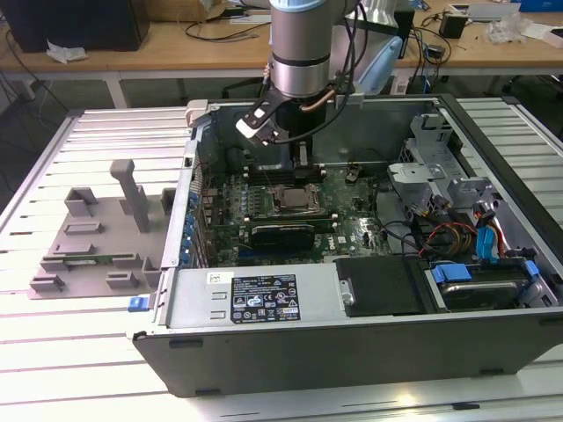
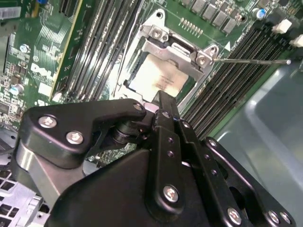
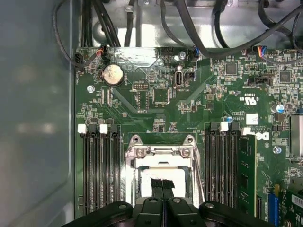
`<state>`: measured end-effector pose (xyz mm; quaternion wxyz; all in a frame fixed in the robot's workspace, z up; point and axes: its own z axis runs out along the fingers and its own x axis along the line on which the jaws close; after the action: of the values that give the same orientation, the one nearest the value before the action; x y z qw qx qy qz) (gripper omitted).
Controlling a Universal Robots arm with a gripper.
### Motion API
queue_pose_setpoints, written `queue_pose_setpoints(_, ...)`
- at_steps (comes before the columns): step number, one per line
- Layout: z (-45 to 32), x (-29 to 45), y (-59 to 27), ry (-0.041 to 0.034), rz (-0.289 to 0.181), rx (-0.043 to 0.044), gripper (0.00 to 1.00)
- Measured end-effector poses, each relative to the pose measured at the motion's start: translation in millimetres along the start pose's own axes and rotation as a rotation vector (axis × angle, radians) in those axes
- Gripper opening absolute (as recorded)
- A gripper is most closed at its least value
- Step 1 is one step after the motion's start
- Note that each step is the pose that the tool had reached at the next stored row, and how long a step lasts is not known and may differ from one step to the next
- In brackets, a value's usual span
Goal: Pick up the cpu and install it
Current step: 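Close the cpu cover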
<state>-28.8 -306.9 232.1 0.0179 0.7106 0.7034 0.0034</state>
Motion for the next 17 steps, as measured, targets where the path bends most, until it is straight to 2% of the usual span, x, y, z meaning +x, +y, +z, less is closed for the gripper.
queue_pose_setpoints(2,0.0,0.0,-0.1,-0.0002,-0.002,0.0001,0.11)
queue_pose_setpoints(4,0.2,0.0,-0.1,0.0009,-0.034,-0.0007,0.11)
queue_pose_setpoints(7,0.5,0.0,-0.1,0.0041,-0.153,-0.0031,0.11)
queue_pose_setpoints(8,0.5,0.0,-0.1,0.0046,-0.177,-0.0035,0.11)
queue_pose_setpoints(10,0.6,0.0,-0.1,0.0067,-0.265,-0.0054,0.11)
queue_pose_setpoints(13,0.7,0.0,-0.1,0.0083,-0.335,-0.0068,0.11)
queue_pose_setpoints(16,0.8,0.0,-0.1,0.0102,-0.428,-0.0086,0.11)
queue_pose_setpoints(17,0.9,0.0,-0.1,0.011,-0.48,-0.0096,0.11)
